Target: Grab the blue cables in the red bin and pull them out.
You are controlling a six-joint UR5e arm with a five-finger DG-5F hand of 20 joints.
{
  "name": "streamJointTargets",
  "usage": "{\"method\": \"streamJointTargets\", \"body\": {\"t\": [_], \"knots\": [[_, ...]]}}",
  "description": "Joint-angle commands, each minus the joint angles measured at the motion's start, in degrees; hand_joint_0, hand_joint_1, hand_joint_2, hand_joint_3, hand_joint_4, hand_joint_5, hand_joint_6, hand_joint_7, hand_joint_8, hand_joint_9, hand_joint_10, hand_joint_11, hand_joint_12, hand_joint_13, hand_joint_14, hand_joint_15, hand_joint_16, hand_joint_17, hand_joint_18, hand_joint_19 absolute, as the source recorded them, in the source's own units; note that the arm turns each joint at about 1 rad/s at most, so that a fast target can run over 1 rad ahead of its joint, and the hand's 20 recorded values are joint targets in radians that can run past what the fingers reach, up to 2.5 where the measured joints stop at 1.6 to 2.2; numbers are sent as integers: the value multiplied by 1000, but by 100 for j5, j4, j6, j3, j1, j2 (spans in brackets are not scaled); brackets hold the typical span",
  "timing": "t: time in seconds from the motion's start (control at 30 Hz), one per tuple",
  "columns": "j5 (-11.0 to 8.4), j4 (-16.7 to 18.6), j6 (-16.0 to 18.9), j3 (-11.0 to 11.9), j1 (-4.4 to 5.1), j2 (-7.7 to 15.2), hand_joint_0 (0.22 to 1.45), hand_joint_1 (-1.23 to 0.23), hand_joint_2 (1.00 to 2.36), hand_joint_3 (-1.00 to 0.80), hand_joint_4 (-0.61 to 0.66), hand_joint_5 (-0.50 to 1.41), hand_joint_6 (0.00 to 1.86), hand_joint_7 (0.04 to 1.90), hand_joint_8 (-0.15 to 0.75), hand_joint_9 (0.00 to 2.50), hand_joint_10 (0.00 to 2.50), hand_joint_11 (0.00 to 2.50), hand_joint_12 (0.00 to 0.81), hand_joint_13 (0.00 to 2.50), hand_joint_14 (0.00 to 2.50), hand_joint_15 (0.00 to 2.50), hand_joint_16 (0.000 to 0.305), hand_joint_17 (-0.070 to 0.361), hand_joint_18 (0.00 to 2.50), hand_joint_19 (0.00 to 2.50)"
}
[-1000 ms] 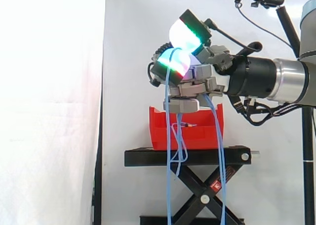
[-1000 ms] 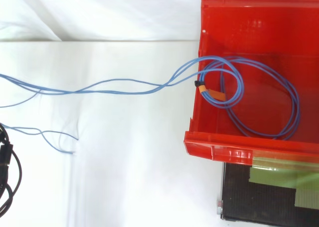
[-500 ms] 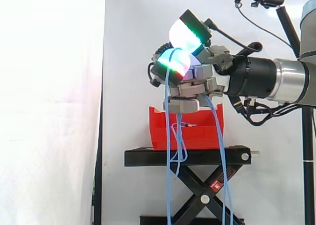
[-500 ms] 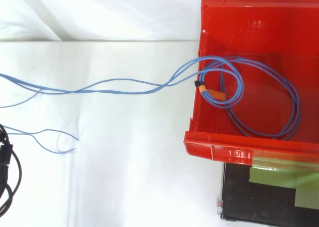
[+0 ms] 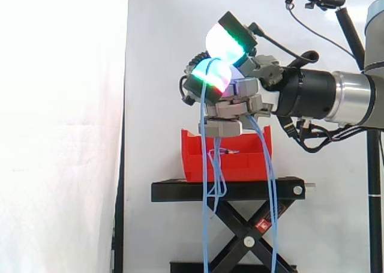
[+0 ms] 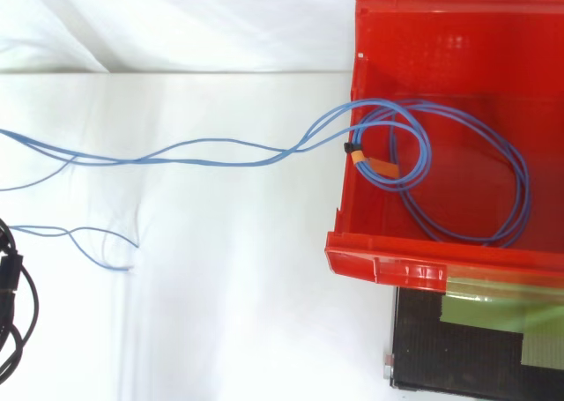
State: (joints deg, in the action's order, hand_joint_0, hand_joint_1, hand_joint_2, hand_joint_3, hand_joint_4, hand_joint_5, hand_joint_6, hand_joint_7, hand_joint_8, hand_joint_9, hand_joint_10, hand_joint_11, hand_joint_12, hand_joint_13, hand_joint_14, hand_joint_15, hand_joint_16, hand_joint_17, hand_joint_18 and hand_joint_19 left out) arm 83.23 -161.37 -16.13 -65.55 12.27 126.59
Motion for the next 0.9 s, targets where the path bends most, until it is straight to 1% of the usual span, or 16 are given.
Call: {"method": "streamJointTargets", "body": {"t": [0.0,0.63,0.87], "knots": [[0,0,0,-1,3,-3,987,-1055,1016,-536,150,724,1265,318,214,1629,137,1907,312,1487,839,1442,40,89,1179,1377],[0,0,0,-1,3,-3,988,-1054,1016,-534,150,727,1260,321,223,1621,180,1898,313,1495,807,1460,39,89,1181,1379],[0,0,0,-1,-5,-3,990,-1054,1017,-545,150,724,1260,328,212,1619,184,1896,318,1496,802,1456,40,89,1179,1369]]}}
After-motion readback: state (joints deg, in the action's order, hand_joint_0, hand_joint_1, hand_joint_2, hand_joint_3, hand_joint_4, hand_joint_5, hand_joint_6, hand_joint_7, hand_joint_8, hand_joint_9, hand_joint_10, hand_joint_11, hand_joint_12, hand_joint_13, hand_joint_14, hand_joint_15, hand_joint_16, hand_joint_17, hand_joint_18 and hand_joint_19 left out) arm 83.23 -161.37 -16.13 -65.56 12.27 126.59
